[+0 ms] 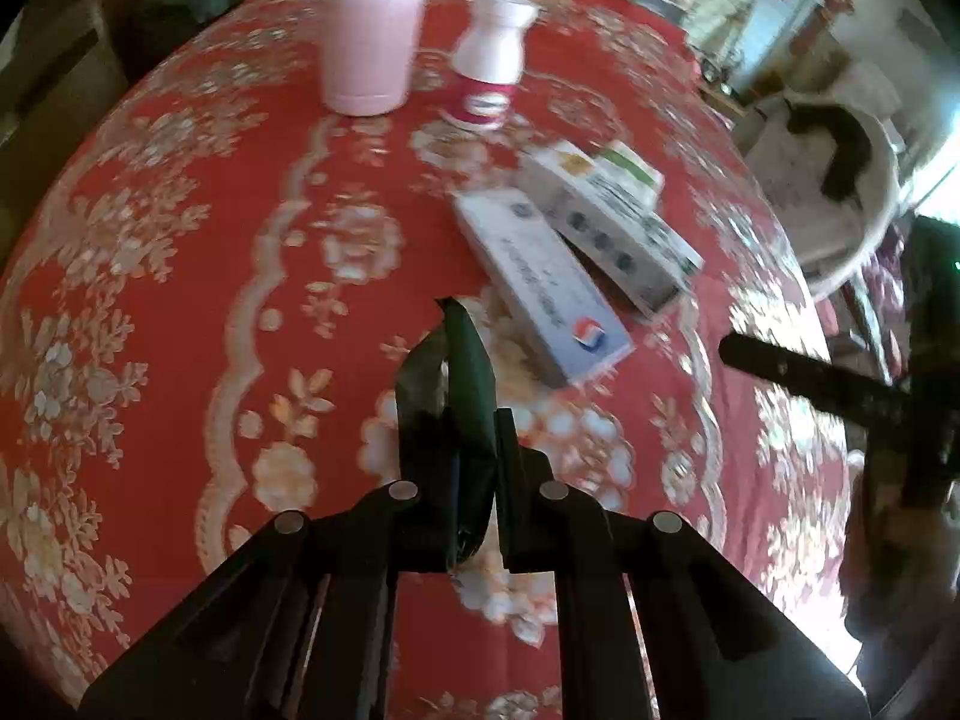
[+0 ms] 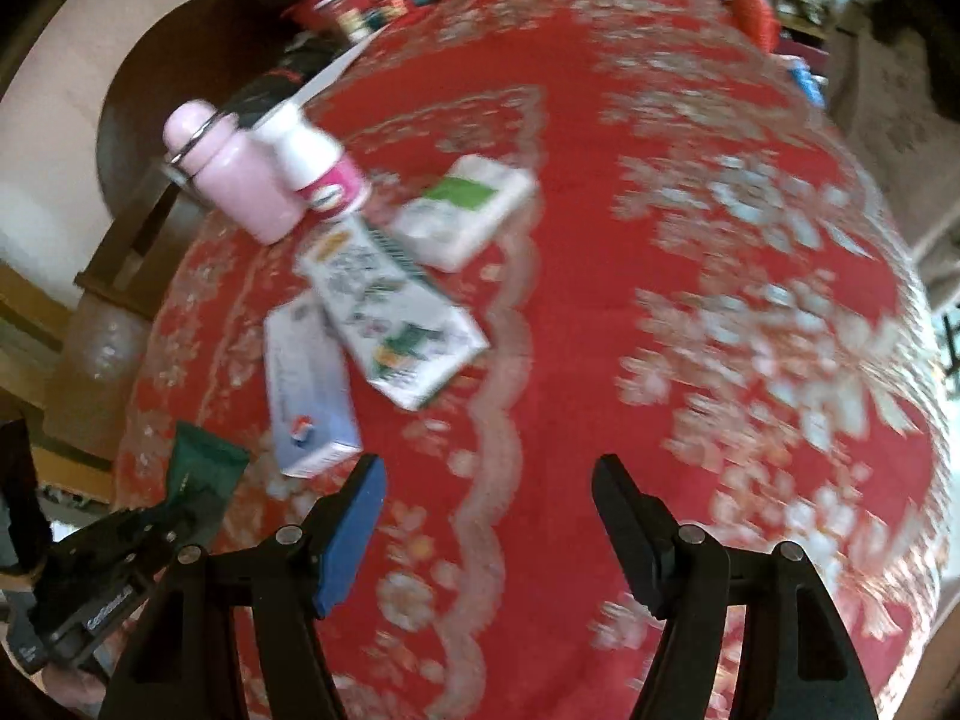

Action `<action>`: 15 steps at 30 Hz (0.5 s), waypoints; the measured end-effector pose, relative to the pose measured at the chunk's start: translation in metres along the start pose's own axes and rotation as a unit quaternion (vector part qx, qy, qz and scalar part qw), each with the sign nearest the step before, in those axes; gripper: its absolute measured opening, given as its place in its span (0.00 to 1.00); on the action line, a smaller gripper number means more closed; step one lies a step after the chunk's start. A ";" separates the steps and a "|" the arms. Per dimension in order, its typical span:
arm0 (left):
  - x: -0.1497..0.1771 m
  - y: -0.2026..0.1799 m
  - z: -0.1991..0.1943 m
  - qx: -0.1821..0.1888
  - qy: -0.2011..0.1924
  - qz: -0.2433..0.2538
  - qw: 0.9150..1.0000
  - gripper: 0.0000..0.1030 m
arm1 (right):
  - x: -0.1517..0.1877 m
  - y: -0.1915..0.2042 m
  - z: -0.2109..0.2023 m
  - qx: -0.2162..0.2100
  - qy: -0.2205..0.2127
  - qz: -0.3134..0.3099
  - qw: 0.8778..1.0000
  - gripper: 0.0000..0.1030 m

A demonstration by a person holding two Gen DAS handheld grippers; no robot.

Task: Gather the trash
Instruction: 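Lift the green pouch with the left tool while the right tool grasps the white medicine box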

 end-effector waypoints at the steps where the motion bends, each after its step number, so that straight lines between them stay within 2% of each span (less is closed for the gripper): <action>1: -0.002 0.004 0.001 0.001 0.000 -0.008 1.000 0.07 | -0.003 0.010 0.004 -0.016 0.004 -0.007 1.000 0.67; 5: -0.012 0.015 0.001 0.006 -0.002 -0.025 1.000 0.07 | -0.013 0.039 0.017 -0.072 0.011 -0.014 0.997 0.67; 6: -0.013 0.016 0.001 0.006 -0.002 -0.027 1.000 0.07 | -0.016 0.044 0.021 -0.075 0.012 -0.018 0.997 0.67; 9: -0.019 0.022 0.005 0.008 -0.001 -0.039 0.999 0.07 | -0.031 0.053 0.032 -0.067 0.006 -0.034 0.997 0.67; 15: -0.019 0.043 0.007 0.009 0.006 -0.068 0.998 0.07 | -0.050 0.064 0.062 -0.060 0.027 -0.048 0.997 0.67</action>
Point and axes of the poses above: each gripper's, at about its wrist camera, not at the fingertips, and z roughly the way its jaws point, y to its left, x to its underside, the point moved 8 cm from there along z, roughly the way its jaws point, and after that the axes turned 12 degrees about -z, right-handed, at the moved point
